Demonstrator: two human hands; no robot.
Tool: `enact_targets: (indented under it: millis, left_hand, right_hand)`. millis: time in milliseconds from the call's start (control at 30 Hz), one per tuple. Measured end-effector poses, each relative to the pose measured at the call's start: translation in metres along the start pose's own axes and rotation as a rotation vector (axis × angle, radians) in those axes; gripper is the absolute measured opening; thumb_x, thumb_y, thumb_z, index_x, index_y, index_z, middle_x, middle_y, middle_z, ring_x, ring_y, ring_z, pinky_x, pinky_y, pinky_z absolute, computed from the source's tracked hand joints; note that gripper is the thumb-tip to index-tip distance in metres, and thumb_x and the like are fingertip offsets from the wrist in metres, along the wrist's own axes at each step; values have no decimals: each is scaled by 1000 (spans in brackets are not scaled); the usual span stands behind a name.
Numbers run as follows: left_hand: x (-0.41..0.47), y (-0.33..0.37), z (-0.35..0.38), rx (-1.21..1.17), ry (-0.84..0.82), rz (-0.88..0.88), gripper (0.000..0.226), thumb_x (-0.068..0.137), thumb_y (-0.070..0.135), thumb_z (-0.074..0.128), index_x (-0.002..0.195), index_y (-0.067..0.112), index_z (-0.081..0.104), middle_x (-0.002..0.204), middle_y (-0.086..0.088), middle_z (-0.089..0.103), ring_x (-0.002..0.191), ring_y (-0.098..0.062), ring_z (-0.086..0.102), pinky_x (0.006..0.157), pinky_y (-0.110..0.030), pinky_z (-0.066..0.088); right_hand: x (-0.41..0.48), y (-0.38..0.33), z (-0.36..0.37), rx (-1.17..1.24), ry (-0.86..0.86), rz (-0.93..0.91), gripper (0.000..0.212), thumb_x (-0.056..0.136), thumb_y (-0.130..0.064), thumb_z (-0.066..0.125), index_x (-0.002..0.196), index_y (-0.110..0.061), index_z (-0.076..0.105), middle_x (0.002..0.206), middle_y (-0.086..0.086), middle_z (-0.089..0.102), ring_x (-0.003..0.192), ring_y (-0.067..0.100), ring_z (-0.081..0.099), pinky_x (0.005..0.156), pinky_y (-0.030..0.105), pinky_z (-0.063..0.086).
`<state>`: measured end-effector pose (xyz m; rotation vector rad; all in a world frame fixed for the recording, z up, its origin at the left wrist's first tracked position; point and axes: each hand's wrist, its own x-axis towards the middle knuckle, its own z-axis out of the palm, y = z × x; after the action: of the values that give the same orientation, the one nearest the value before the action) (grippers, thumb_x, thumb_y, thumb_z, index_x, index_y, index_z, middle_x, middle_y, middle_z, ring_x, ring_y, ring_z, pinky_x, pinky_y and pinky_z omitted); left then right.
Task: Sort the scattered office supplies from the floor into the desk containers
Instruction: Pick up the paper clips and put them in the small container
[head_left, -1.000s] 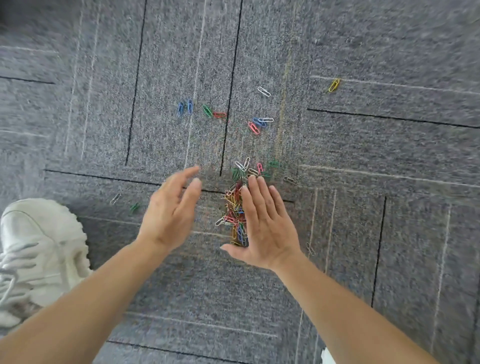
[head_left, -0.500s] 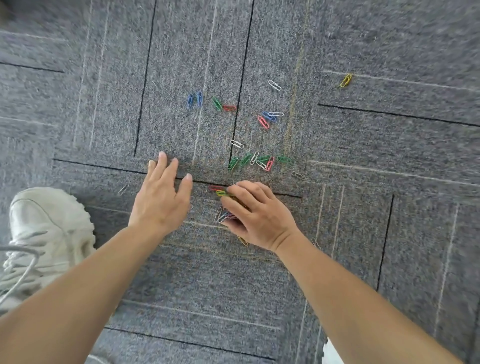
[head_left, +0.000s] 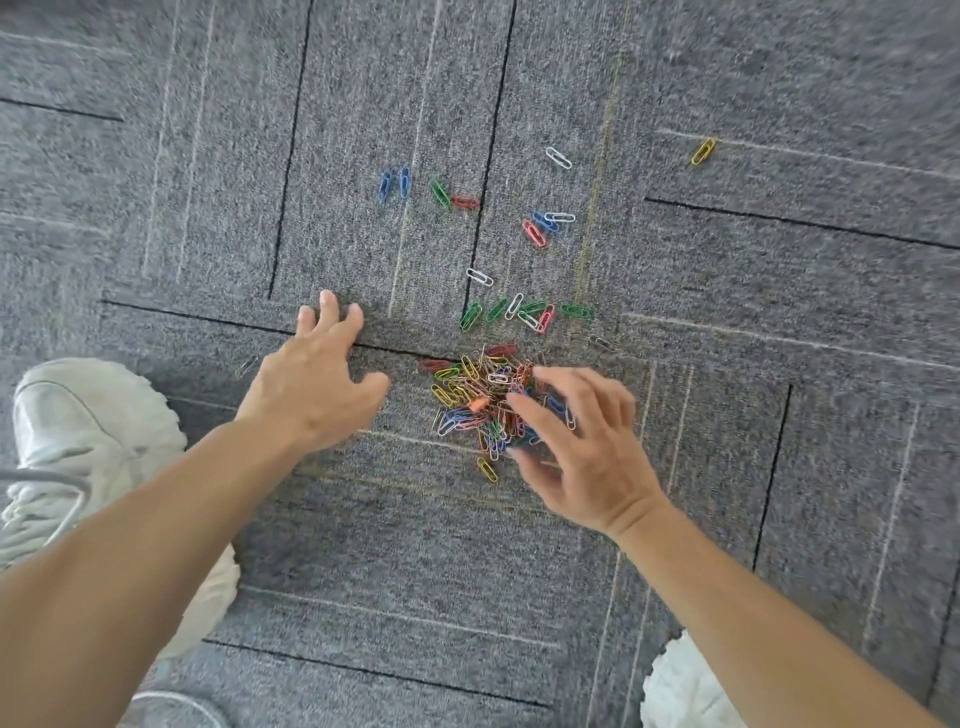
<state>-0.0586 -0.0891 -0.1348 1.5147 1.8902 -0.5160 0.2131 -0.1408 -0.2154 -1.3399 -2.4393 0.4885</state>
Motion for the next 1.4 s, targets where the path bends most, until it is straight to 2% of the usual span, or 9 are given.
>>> enact_targets:
  millis: [267,567,633,733,800,1033,1200,1300,1400]
  left_hand:
    - [4,-1,-12,28,-69,5,76,91,32,48,158,24,13,165,-2,-3,151,-28,12,117,-54,23]
    - [7,-4,-11,27,-63,14,75,92,34,47,158,23,13,165,-3,-3,151,-29,12,116,-54,24]
    - [7,-4,-10,21,-59,14,75,92,34,47,158,23,13,165,-4,-3,151,-29,13,116,-54,24]
    - [7,-5,-8,16,-55,17,76,92,33,48,158,22,13,165,-5,-3,151,-29,12,116,-55,24]
    - [7,-4,-7,10,-51,12,76,92,32,48,158,22,12,165,-5,-4,151,-29,11,116,-55,23]
    - [8,-4,-5,-2,-40,19,77,91,31,48,158,21,12,165,-5,-4,152,-30,10,116,-56,24]
    - [6,2,2,0,0,40,78,90,40,48,157,16,16,165,-13,1,151,-34,8,115,-57,24]
    - [-10,24,23,-104,147,193,81,88,53,46,153,16,17,161,-11,17,148,-29,17,118,-49,23]
    - [-19,54,59,-57,227,337,86,85,69,38,150,22,8,159,-14,9,147,-33,10,120,-50,12]
  right_hand:
    - [36,-32,13,-81,81,115,25,88,-38,66,104,-21,74,116,8,64,114,30,45,99,48,36]
    - [53,-27,-1,63,128,216,17,90,-30,64,86,-16,72,97,-2,65,103,23,49,93,39,35]
    - [61,-34,-14,339,102,444,13,91,-25,62,87,-15,70,90,-4,65,93,15,53,85,30,39]
    - [73,-41,-37,1091,83,953,8,91,-9,61,85,-9,67,78,13,69,68,14,56,59,25,45]
    - [75,-37,-45,1513,105,1146,12,93,-4,57,84,-8,64,86,15,72,71,17,62,65,26,51]
    - [73,-29,-46,2116,151,1190,26,93,-12,30,81,-8,54,77,11,58,70,24,58,67,34,54]
    - [76,-14,-49,2035,117,1235,37,96,-35,35,72,-11,50,70,7,51,63,21,49,59,31,43]
    - [73,0,-54,1649,9,1228,53,102,-47,30,72,-11,55,65,3,52,55,18,44,53,31,33]
    - [63,11,-60,1437,-26,1236,60,102,-53,27,74,-10,56,60,2,50,50,15,39,50,30,26]
